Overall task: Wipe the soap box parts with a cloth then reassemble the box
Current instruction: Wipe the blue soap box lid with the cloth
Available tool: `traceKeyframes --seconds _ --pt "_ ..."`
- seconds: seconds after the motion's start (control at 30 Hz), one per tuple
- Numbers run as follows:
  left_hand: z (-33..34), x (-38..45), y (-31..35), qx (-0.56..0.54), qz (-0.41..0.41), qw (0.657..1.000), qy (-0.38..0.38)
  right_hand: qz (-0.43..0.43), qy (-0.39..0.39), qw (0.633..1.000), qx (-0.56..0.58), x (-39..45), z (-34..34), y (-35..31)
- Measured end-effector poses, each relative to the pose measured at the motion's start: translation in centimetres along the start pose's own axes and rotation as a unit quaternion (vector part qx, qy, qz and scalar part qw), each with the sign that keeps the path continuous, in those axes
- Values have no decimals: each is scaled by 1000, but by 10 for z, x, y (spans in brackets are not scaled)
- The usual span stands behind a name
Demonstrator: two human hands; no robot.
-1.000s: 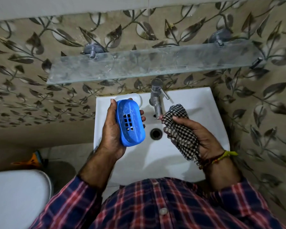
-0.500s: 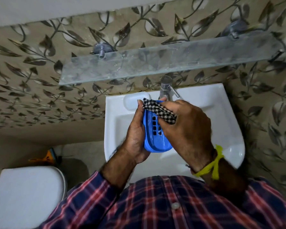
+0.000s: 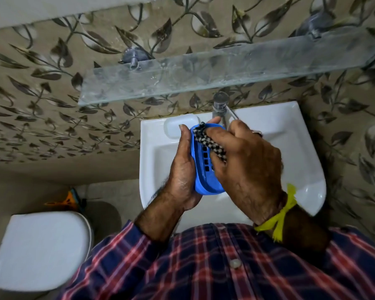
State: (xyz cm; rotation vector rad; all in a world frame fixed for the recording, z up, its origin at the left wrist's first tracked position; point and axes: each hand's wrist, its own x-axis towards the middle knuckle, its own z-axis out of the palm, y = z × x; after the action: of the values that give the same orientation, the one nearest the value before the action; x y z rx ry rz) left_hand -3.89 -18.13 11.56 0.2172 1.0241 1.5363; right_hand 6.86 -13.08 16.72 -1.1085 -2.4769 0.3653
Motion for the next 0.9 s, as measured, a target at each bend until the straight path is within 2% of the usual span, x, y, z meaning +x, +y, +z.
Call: traceKeyframes --seconds 0.13,0.33,0.5,0.63,0.77,0.9 --pt "-3 0 10 7 18 1000 -8 -49 -57 997 -13 -6 2 -1" --pt "1 -3 5 21 10 1000 -12 -27 -36 999 -29 -6 0 0" --pt "-3 -3 16 -1 9 999 -41 -87 -83 993 4 -20 -3 0" --pt "-1 -7 9 -8 -8 999 -48 -71 -47 996 6 -17 -6 7" --pt "4 -8 7 -5 -16 999 -44 -32 8 998 58 0 -3 8" --pt "2 -8 12 -10 -14 999 -43 -77 8 996 54 -15 -2 6"
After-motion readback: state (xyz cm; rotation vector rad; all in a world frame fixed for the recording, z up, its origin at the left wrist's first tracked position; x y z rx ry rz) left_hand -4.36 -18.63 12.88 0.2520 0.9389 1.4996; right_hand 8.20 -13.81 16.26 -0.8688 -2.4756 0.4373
